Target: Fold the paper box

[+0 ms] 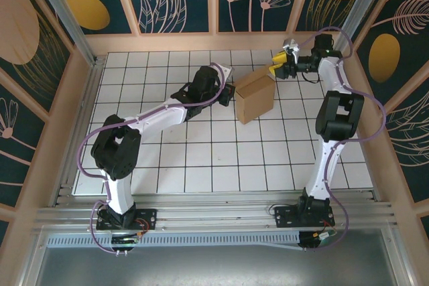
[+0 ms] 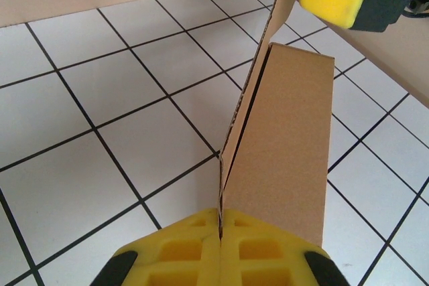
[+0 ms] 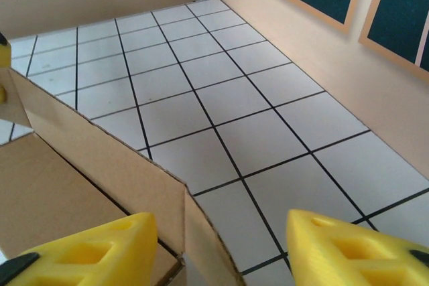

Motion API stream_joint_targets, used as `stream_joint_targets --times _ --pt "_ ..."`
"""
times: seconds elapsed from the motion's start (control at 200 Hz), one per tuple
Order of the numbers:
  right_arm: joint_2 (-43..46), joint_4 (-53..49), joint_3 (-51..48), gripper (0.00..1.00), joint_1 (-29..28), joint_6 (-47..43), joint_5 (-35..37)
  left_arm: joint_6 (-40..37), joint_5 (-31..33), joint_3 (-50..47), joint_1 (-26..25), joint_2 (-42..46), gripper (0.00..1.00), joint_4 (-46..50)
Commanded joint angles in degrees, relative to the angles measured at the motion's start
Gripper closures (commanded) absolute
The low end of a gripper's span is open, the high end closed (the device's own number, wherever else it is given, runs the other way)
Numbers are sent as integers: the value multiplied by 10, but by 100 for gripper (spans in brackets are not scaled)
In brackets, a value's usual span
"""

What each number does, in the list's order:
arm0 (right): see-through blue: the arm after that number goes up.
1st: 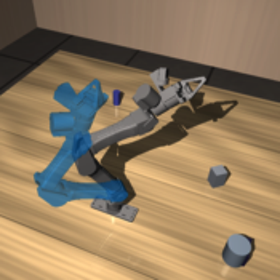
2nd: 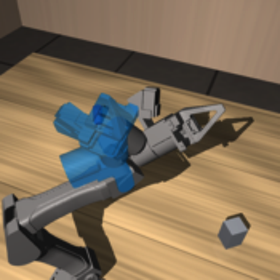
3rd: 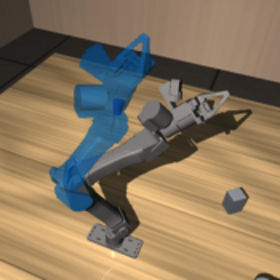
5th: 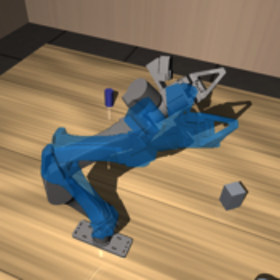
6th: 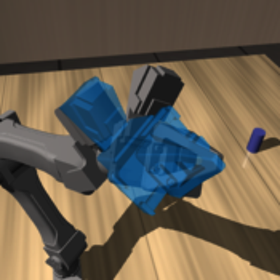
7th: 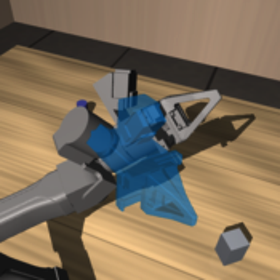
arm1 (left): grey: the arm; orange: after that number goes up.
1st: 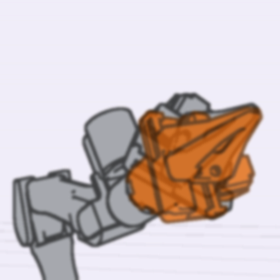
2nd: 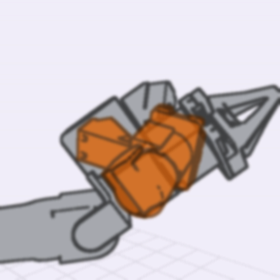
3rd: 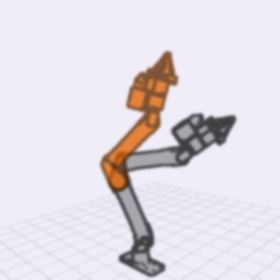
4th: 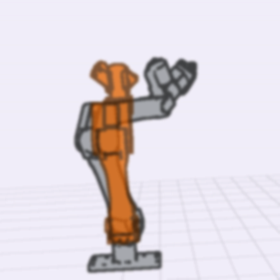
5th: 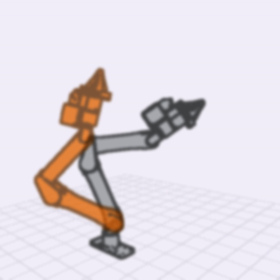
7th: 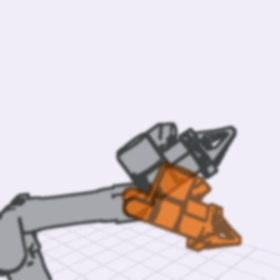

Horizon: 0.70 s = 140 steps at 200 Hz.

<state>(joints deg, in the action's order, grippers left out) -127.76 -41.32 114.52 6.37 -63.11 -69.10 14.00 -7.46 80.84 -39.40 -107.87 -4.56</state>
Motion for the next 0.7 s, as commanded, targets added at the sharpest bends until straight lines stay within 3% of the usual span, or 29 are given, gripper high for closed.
stream_joint_targets --times 0.0,0.12,0.315,0.476,0.626,0.696 --pt "-11 -44 14 53 -2 -19 -19 -3 -5 19 -3 -13 100 14" --pt "-1 -44 -8 64 -1 -25 -11 -4 -4 19 -4 -14 100 15" --pt "-2 -21 -15 59 -4 -1 8 -6 -4 14 -3 -10 100 13" --pt "-9 -27 -6 67 -8 -2 3 -6 -2 8 -3 -9 100 12" --pt "-8 -27 -9 89 -8 -3 3 -5 0 8 -3 -10 100 12" --pt "-4 -27 -11 94 -7 -3 4 -3 4 9 -3 -11 100 13"
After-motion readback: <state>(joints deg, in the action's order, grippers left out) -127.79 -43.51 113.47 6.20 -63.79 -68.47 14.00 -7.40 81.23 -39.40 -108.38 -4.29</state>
